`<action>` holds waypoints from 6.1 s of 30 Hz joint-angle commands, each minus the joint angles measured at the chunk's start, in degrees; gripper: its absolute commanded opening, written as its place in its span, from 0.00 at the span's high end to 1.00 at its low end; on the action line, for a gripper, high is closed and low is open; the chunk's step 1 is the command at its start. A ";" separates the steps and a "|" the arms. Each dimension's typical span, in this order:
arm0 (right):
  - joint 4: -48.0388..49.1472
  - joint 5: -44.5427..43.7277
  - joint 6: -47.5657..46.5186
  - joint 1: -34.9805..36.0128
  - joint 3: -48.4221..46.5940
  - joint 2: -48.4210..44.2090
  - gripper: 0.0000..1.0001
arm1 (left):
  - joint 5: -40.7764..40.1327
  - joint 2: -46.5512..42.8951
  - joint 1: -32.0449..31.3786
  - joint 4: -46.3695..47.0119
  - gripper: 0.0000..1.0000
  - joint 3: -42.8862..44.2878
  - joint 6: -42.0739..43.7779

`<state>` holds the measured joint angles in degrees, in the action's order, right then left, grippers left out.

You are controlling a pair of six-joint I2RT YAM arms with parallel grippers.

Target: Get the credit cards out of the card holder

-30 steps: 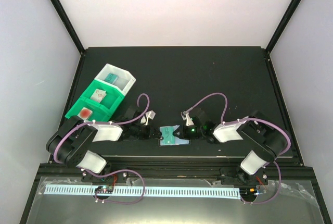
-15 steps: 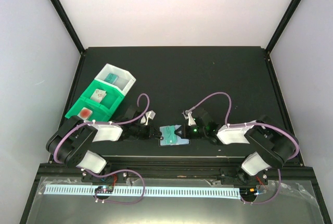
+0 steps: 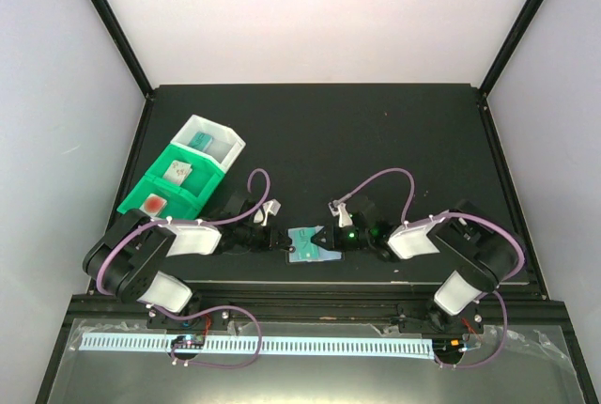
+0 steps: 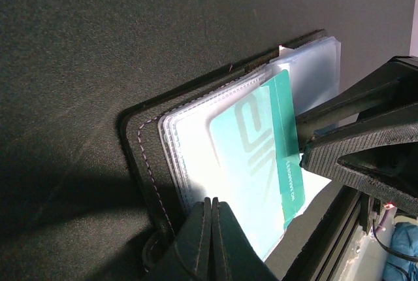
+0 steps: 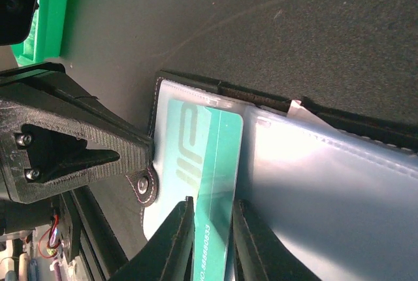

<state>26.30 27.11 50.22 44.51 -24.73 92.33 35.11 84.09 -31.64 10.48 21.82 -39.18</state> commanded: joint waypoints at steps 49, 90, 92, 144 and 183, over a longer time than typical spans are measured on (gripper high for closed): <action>-6.07 -6.88 9.07 -1.18 6.27 -32.78 0.99 | -0.03 -27.98 -0.42 -4.56 0.29 -0.02 -9.83; 4.18 -0.41 10.89 2.38 2.40 -34.26 0.84 | 9.52 -35.11 -2.63 20.96 0.98 -6.86 -24.51; -4.50 -0.72 5.50 2.29 1.04 -37.57 0.75 | 11.86 -36.52 -2.47 15.58 0.98 -5.70 -19.69; -27.37 20.43 -11.54 2.24 -17.87 -32.40 0.99 | 6.37 -61.26 -2.06 -13.33 0.26 -0.54 -12.13; 6.90 6.81 21.21 2.25 -6.25 -29.77 0.99 | -1.42 -65.53 -2.20 5.92 0.72 -10.36 -32.00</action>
<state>30.02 34.37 70.94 46.54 -31.73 62.11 34.22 18.15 -33.82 12.56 12.19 -69.47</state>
